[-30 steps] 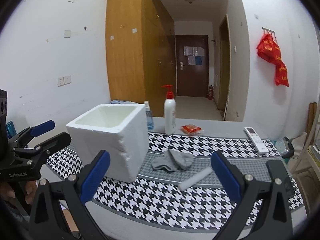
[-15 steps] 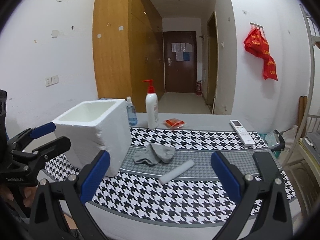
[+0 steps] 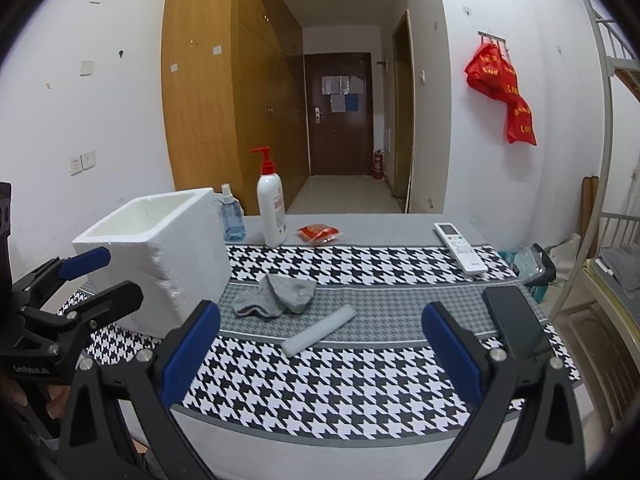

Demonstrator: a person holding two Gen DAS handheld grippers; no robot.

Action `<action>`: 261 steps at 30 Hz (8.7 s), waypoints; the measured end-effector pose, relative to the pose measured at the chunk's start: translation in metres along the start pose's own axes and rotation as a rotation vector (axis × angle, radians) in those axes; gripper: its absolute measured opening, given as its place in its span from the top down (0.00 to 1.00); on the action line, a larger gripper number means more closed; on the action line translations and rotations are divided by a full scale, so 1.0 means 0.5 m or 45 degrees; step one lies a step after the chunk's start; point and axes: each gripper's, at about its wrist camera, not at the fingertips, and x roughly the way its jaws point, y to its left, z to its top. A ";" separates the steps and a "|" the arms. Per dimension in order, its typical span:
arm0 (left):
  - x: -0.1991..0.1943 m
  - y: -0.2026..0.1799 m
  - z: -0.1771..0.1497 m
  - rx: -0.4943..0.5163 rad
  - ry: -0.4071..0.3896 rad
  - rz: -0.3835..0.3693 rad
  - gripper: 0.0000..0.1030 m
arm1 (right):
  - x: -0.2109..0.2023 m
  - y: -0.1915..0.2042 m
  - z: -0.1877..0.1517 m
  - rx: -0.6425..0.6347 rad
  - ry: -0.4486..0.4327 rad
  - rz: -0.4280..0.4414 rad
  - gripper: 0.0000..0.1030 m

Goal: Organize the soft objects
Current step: 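Withdraw both tools from the foam box back toward the grey sock, then move the left tool down over the grey sock while the right tool approaches the white roll, then close the left tool on the grey sock while the right tool grasps the white roll, then lift the grey sock with the left tool while the right tool lifts the white roll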

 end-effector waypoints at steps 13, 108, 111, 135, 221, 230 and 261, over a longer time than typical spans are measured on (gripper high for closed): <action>0.062 -0.020 -0.002 0.002 0.054 -0.035 0.01 | 0.034 -0.037 -0.010 0.026 0.069 -0.034 0.01; 0.399 0.041 -0.037 -0.092 0.509 0.275 0.31 | 0.280 -0.082 -0.044 -0.005 0.355 0.180 0.01; 0.405 0.046 -0.037 -0.103 0.524 0.267 0.36 | 0.289 -0.070 -0.047 -0.014 0.377 0.188 0.01; 0.439 0.051 -0.045 -0.098 0.572 0.213 0.78 | 0.333 -0.014 -0.064 -0.017 0.467 0.148 0.01; 0.101 0.075 -0.002 -0.037 0.025 0.061 0.84 | 0.275 0.042 -0.071 0.140 0.424 -0.039 0.71; 0.076 0.075 -0.011 -0.020 0.002 0.060 0.84 | 0.318 0.039 -0.087 0.164 0.485 -0.088 0.62; 0.056 0.085 0.018 -0.004 -0.053 0.058 0.84 | 0.225 0.011 -0.023 0.149 0.284 -0.036 0.83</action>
